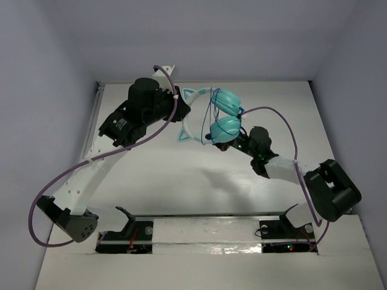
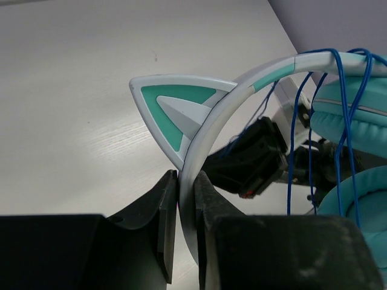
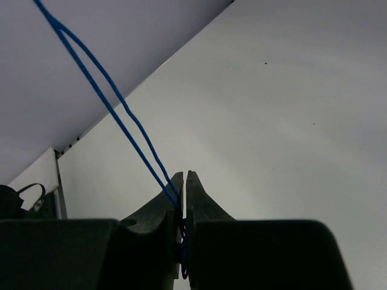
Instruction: Wrap the headphones
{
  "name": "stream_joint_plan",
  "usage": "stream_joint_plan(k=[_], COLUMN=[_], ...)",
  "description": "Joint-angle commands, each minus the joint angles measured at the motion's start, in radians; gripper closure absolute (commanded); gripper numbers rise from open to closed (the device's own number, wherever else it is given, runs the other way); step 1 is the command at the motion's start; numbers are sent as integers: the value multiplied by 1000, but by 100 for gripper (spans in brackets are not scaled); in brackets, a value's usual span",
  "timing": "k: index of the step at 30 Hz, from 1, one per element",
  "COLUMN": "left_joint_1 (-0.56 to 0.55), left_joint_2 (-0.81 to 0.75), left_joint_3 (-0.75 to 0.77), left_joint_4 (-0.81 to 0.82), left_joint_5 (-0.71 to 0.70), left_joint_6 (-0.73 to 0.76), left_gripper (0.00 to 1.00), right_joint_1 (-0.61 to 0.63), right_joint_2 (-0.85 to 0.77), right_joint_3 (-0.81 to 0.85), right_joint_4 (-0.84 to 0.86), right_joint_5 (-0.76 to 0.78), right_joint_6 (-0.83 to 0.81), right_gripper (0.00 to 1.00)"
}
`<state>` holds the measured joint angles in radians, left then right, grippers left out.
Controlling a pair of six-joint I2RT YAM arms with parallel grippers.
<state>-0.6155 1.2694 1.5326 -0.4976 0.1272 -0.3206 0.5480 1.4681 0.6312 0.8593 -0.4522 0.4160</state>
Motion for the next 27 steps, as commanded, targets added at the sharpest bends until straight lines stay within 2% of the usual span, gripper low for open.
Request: stream_joint_plan(k=[1,8,16,18,19,22,26,27], left_joint_1=[40,121,140,140,140,140,140,140], left_joint_2=[17,82,71,64,64,74,93,93], left_joint_3=[86,60,-32,-23,-23,-89,-257,-288], left_joint_4=[149,247,432,427,429,491,622,646], left_joint_5=[-46,-23,149,112,48,-21,-116,-182], left_joint_6=[-46,-104,-212,-218,-216,-247,-288,-294], left_gripper=[100,100,100,100,100,100,100,100], right_joint_1=[-5,-5,40,59,72,127,138,138], right_joint_2=[-40,-40,15,29,31,29,23,21], right_joint_3=[-68,-113,-68,-64,-56,-47,-89,-97], right_joint_4=[119,119,21,21,15,-14,29,36], right_joint_5=[26,30,122,115,116,139,145,142], right_joint_6=[101,205,184,201,205,237,409,432], right_gripper=[99,100,100,100,100,100,100,100])
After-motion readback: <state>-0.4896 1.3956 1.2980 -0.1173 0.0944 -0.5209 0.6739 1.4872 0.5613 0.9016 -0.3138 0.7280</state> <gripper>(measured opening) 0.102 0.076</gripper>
